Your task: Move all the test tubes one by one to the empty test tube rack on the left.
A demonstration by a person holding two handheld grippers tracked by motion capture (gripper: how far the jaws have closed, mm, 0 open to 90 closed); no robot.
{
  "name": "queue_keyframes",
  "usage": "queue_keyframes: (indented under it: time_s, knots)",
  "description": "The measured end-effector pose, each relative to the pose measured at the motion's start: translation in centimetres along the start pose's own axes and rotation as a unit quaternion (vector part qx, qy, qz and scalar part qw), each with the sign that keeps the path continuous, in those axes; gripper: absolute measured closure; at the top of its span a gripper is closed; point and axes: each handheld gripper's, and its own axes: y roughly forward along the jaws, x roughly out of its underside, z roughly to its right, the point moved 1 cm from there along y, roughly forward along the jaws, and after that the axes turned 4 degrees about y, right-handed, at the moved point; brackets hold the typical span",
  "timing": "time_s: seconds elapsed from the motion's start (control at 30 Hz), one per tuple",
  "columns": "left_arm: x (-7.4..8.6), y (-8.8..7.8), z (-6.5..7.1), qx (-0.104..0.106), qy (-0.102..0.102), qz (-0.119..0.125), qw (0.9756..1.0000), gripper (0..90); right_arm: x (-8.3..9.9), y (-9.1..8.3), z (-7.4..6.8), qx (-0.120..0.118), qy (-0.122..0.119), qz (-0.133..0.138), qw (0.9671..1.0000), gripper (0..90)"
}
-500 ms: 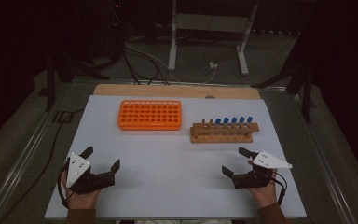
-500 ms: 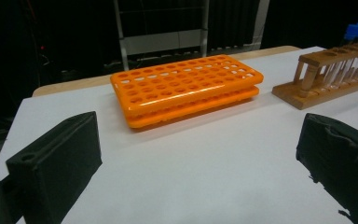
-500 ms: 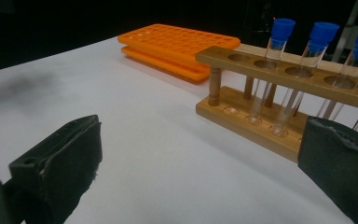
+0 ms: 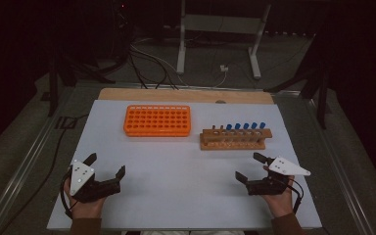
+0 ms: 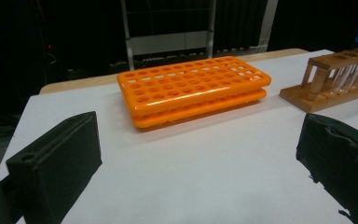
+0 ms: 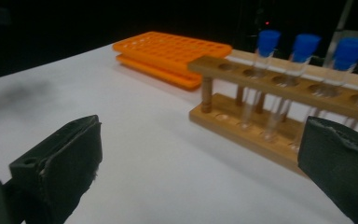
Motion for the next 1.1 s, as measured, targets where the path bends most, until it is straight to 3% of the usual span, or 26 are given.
queue_keyframes:
  time_s: [0.17, 0.27, 0.47, 0.53, 0.73, 0.87, 1.1]
  knots:
    - [0.0, -0.1, 0.0, -0.01, 0.002, 0.002, 0.9999, 0.8, -1.3, -0.4, 0.9, 0.015, 0.006, 0.009, 0.9998, 0.2]
    - [0.1, 0.0, 0.0, -0.011, 0.001, 0.0, 0.9999, 0.8, -2.0, -0.4, 1.4, 0.032, -0.007, 0.0, 0.9995, 0.2]
    - [0.2, 0.4, 0.2, -0.005, 0.006, -0.008, 0.9999, 0.8, -2.8, -0.3, 2.4, 0.045, -0.011, -0.005, 0.9989, 0.2]
    - [0.2, 0.5, 0.3, -0.007, 0.006, -0.008, 0.9999, 0.8, -3.3, -0.2, 3.0, 0.06, -0.011, -0.01, 0.9981, 0.2]
    - [0.3, 0.4, 0.2, -0.008, 0.0, -0.004, 1.0, 0.8, -4.0, 0.1, 4.1, 0.072, -0.019, -0.012, 0.9971, 0.1]
    - [0.5, 0.6, 0.2, -0.002, -0.009, -0.005, 0.9999, 0.8, -4.5, 0.4, 4.9, 0.099, -0.029, -0.011, 0.9946, 0.1]
    - [0.5, 0.8, 0.4, 0.001, -0.009, -0.006, 0.9999, 0.8, -5.2, 0.6, 7.3, 0.123, -0.008, 0.001, 0.9924, 0.8]
